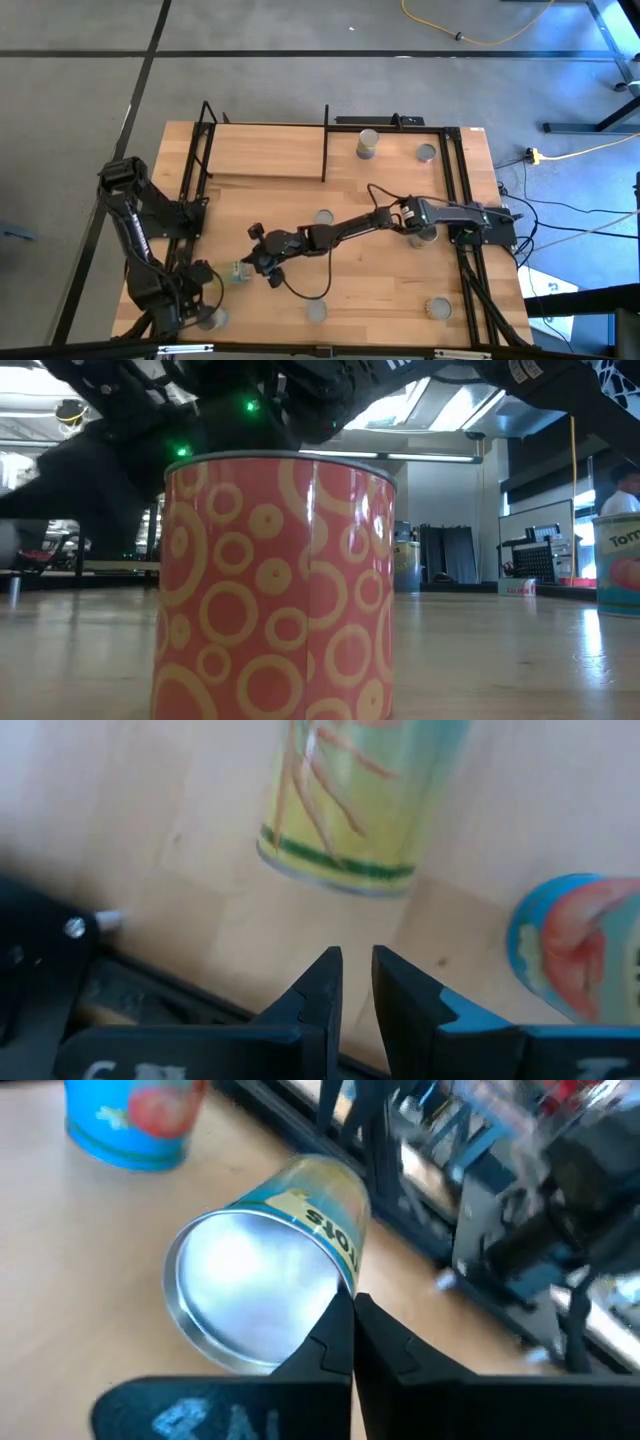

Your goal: Pick and place cans onto a shelf

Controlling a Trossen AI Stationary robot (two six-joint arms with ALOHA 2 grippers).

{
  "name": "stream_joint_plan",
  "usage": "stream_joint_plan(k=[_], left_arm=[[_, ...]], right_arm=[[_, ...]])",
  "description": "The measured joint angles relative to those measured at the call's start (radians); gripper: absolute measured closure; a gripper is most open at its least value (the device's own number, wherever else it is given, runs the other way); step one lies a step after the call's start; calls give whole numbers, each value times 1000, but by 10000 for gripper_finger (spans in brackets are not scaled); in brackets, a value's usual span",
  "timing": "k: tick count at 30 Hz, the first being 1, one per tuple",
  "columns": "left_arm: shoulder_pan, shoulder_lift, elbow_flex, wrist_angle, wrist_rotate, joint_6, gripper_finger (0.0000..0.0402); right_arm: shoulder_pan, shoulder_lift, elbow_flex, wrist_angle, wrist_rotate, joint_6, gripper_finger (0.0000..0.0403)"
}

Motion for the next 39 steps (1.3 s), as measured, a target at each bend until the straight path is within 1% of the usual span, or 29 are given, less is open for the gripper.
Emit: stream_joint_plan(k=[5, 9, 14, 17, 21, 23, 25, 28, 33, 39], left_arm=[[-17, -28, 0, -39, -1, -83, 350], [-16, -45, 0, -41, -2, -94, 350], [-16, -48, 0, -45, -18, -133, 350], [-16, -48, 0, -49, -63, -165, 350], [-9, -48, 0, -59, -116, -172, 350], [-3, -48, 0, -65, -121, -171, 350], [1, -48, 0, -73, -122, -169, 350], [2, -48, 0, -81, -132, -166, 350], [2, -48, 0, -85, -132, -164, 350], [2, -48, 0, -86, -132, -163, 350]], right_arm=[[-18, -51, 0, -87, 3, 35, 403], [-36, -112, 0, -196, 6, 107, 403], [-61, -200, 13, -336, 65, 222, 403], [-75, -230, 79, -452, 106, 289, 403], [-94, -234, 236, -643, 194, 366, 403], [-106, -236, 302, -697, 232, 390, 403], [-123, -254, 303, -697, 263, 407, 403], [-146, -269, 299, -715, 275, 444, 403], [-159, -270, 305, -775, 258, 468, 403], [-156, -269, 296, -779, 253, 463, 403]])
